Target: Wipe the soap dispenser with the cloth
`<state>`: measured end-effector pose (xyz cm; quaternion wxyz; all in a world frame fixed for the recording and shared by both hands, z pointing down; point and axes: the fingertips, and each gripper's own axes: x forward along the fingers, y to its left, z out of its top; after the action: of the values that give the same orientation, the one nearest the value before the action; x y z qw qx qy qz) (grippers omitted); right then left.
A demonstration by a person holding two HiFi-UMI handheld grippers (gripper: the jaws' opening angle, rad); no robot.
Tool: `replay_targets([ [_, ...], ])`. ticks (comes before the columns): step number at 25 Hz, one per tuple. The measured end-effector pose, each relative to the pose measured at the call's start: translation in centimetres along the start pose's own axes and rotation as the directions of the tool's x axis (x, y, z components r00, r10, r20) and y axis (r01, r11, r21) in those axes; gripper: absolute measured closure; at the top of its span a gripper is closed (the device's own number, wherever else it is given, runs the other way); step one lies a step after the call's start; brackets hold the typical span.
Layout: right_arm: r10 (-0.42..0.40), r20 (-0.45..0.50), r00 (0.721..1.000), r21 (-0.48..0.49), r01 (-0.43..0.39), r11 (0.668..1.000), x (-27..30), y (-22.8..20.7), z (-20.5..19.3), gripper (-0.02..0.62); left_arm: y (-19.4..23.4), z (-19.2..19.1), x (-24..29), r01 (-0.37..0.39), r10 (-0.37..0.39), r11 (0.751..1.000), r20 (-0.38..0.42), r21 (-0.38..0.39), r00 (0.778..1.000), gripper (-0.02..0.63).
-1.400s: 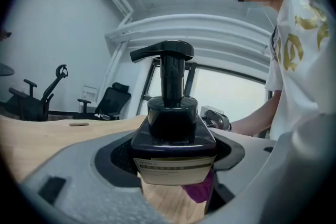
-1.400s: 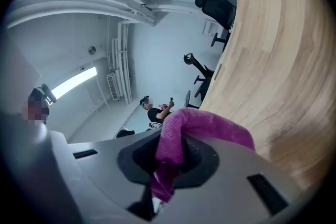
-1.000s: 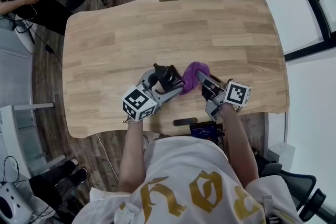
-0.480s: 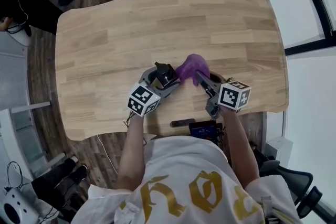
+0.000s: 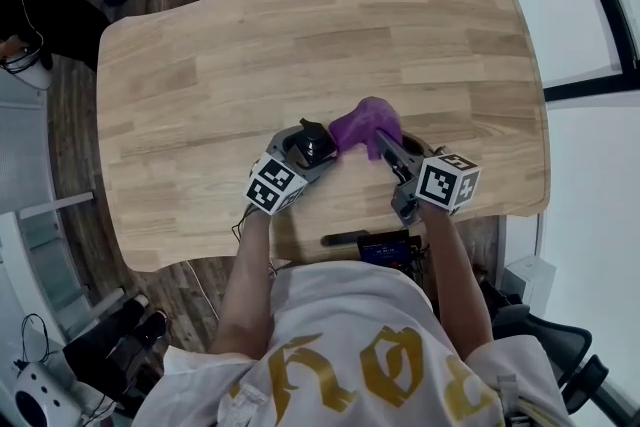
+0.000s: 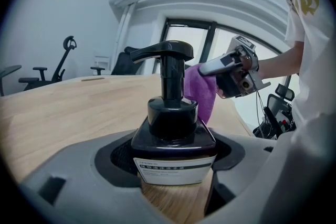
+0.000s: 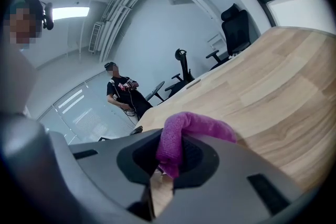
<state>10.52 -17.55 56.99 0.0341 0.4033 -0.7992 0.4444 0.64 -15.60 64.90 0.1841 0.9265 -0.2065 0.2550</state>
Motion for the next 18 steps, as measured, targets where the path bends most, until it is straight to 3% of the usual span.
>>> replay_targets([
  [4,0.013,-0.023,1.000,-0.005,-0.013,1.000,0.2,0.0,-0.3,0.555,0.0,-0.2,0.8,0.015,-0.015,1.000,0.002,0.009,1.000,0.275],
  [9,0.004,-0.006,1.000,0.029,-0.004,1.000,-0.2,-0.9,0.0,0.555,-0.5,-0.3,1.5,0.062,-0.061,0.989,-0.012,0.131,0.998,0.275],
  [14,-0.006,0.009,1.000,0.018,0.006,1.000,-0.2,-0.9,0.5,0.555,-0.6,-0.9,1.3,0.102,-0.097,0.983,-0.034,0.154,0.995,0.275],
  [18,-0.021,0.030,0.999,0.002,0.021,1.000,-0.4,-0.9,1.0,0.555,-1.0,-1.9,1.5,0.081,-0.063,0.974,-0.092,0.209,0.994,0.273],
])
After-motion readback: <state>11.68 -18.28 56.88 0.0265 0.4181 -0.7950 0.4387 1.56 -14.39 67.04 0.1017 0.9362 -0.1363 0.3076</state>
